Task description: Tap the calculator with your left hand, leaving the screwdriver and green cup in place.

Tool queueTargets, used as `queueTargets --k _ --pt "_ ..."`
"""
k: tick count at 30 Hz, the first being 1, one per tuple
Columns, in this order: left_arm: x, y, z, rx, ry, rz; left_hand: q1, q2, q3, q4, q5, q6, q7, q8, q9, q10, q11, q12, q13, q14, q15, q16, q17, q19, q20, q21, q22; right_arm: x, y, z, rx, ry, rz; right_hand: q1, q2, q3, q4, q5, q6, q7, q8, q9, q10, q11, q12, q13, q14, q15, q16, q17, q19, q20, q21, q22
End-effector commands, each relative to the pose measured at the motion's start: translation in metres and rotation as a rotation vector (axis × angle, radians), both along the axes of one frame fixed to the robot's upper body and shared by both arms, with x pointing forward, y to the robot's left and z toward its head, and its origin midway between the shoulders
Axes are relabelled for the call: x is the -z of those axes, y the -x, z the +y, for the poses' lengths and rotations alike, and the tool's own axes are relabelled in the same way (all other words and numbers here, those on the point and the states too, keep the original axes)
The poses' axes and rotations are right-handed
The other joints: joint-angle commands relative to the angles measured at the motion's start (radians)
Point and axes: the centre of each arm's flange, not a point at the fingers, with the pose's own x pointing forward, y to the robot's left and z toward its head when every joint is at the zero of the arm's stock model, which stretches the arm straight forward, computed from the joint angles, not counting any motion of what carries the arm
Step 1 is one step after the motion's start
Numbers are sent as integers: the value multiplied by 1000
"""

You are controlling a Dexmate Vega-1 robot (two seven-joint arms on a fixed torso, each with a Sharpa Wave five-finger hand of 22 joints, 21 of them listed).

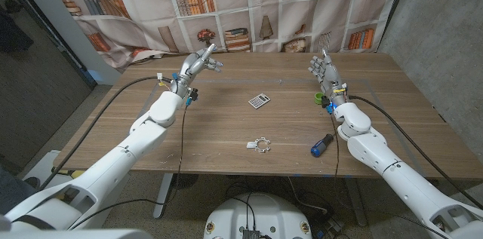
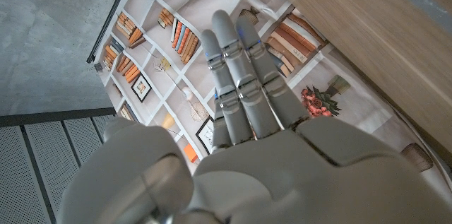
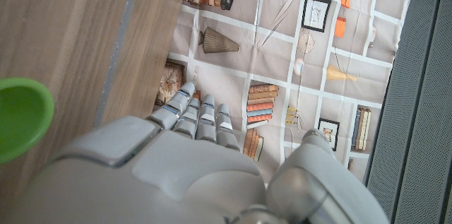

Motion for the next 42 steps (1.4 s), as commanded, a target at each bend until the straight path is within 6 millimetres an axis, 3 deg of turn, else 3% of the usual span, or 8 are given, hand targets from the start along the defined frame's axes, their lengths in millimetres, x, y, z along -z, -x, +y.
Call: queueTargets --k 1,4,8,15,18,31,36,42 --pt "-6 -1 -5 5 -11 -20 15 -2 -25 5 -7 73 -1 5 1 156 -27 65 43 140 -41 109 47 145 -49 72 7 0 -3 1 3 2 1 7 10 5 -2 0 10 -1 3 2 13 0 7 5 7 3 4 4 10 -37 -5 1" --pt "-8 0 -6 -25 -17 -36 20 4 -34 16 -8 123 -7 4 1 207 -49 176 71 146 -49 237 94 200 -78 129 39 0 -3 1 4 -3 4 8 11 5 -2 0 11 0 3 2 14 0 7 5 7 2 4 4 11 -36 -6 1" --pt "-9 3 -7 -45 -2 -60 42 8 -41 27 -13 147 -22 -16 2 201 -74 426 127 144 -54 451 161 242 -102 240 128 0 -4 0 4 1 1 9 12 6 -3 0 11 -1 2 2 15 1 6 6 8 2 3 4 12 -35 -7 2" --pt "-9 6 -9 -69 -13 -84 119 -40 -47 19 -12 20 -37 -49 6 193 -108 690 132 146 -62 798 373 256 -108 376 284 -1 -4 0 3 4 2 10 13 6 -4 -1 13 -1 2 2 15 1 6 6 9 2 3 4 13 -34 -8 2" --pt "-10 8 -10 -76 -40 -94 163 -53 -46 12 -10 -55 -33 -49 7 196 -127 838 207 140 -61 882 439 274 -108 413 311 -2 -4 0 2 3 4 10 13 6 -5 -1 12 -2 1 2 16 1 6 6 10 2 2 4 14 -34 -9 2" --pt "-13 19 -15 -174 -152 -123 295 -91 -39 -29 1 -227 0 -45 8 167 -132 970 298 134 -59 963 502 285 -108 473 354 0 -3 1 -3 11 6 12 13 5 -7 -2 13 -2 0 2 21 -1 6 6 13 3 2 4 15 -33 -12 2" --pt "-15 23 -16 -216 -190 -142 342 -89 -32 -44 4 -232 -6 -39 9 158 -132 986 317 137 -59 973 514 283 -108 486 363 1 -2 1 -3 11 4 13 12 5 -9 -3 14 -1 0 2 21 1 6 6 14 4 1 4 16 -32 -13 2" --pt "-20 32 -26 -277 -268 -199 479 -61 0 -93 5 -210 -48 -30 9 151 -133 1013 351 131 -60 980 539 259 -108 482 336 5 1 1 -4 5 5 18 15 7 -11 -3 16 -2 0 2 25 2 7 6 17 3 1 4 18 -28 -14 2"
